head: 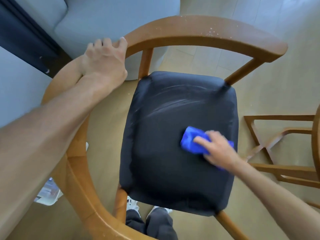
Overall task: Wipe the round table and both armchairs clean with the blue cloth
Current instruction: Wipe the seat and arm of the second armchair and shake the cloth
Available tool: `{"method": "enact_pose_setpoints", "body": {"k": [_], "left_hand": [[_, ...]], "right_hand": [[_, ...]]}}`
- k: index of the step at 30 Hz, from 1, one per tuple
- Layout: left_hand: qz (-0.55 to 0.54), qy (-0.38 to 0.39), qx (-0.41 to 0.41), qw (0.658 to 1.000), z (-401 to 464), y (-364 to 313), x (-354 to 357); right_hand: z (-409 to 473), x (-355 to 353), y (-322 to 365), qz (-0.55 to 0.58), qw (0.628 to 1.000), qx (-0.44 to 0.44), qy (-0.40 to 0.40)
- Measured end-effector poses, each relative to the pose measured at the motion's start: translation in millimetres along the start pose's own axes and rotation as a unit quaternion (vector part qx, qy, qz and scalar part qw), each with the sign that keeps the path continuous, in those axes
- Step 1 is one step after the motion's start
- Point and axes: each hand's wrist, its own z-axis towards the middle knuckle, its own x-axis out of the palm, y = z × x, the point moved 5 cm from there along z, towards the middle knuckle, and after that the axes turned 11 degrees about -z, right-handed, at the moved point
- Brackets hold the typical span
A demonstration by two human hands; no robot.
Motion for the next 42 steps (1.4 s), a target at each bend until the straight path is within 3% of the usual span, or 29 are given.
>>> {"method": "enact_pose_setpoints", "body": {"k": [2,4,6,8,10,12,14,15,17,20,22,24,27,29,31,33,35,38,40,42], "left_hand": [[0.002,0.001,0.002,1.000,1.5,-0.3,0.5],[0.002,0.001,0.001,1.000,1.6,0.1,0.3],[0.006,0.000,-0.002,1.000,1.5,1.0,0.4],[0.011,-0.001,-0.006,1.000,2.0,1.3,0.7],[0.011,0.003,-0.008,1.000,2.3,1.9,0.9],[0.012,0.005,-0.007,1.000,2.4,3.1,2.3],[0.019,0.004,-0.003,1.000,1.7,2.3,4.6],[0.023,0.001,-0.001,1.000,1.3,2.1,5.4],[0.031,-0.003,0.000,1.000,1.2,2.2,6.6],[0.030,0.002,-0.005,1.000,2.0,3.9,6.3],[0.033,0.006,-0.005,0.999,2.7,2.9,7.8],[0.036,0.007,-0.005,0.999,3.2,1.6,9.1],[0.036,-0.003,-0.010,0.999,2.7,0.5,8.1],[0.038,-0.001,-0.015,0.999,2.7,0.8,7.9],[0.034,0.002,-0.017,0.999,1.6,0.4,7.3],[0.033,0.003,-0.019,0.999,1.6,0.3,5.6],[0.038,0.005,-0.018,0.999,1.5,0.2,6.0],[0.041,0.000,-0.017,0.999,1.5,0.1,6.7],[0.045,-0.003,-0.017,0.999,2.1,1.3,7.3],[0.047,0.000,-0.016,0.999,2.6,1.0,9.6]], "right_hand": [[25.0,-10.2,-76.5,0.080,0.954,0.287,-0.024],[39.8,-7.4,-83.9,0.161,0.886,0.435,-0.033],[50.0,-5.7,-25.1,0.146,0.906,0.392,-0.071],[42.4,6.0,66.5,0.144,0.955,0.251,-0.063],[22.7,21.9,158.7,0.137,0.989,0.046,0.010],[7.4,34.4,216.4,0.067,0.975,-0.195,0.080],[23.9,35.7,220.8,0.027,0.950,-0.300,0.083],[45.4,30.4,210.0,0.027,0.952,-0.298,0.068],[102.9,12.7,165.8,0.016,0.979,-0.203,0.002],[183.5,-17.8,53.4,-0.010,0.993,0.107,-0.052],[197.7,-28.3,-22.3,0.057,0.941,0.332,-0.039],[195.6,-26.6,-48.1,0.135,0.888,0.440,-0.024],[179.4,-17.8,19.9,0.141,0.916,0.370,-0.062],[149.1,-7.2,107.3,0.136,0.960,0.233,-0.076],[105.1,4.4,193.0,0.128,0.991,0.028,-0.018],[69.4,19.5,246.1,0.073,0.974,-0.195,0.090],[68.9,29.2,255.4,0.044,0.932,-0.319,0.164],[128.2,19.8,234.4,-0.006,0.949,-0.297,0.109],[194.5,1.5,198.7,-0.023,0.988,-0.151,0.033],[251.7,-18.3,148.6,-0.028,0.999,0.032,-0.016]]}}
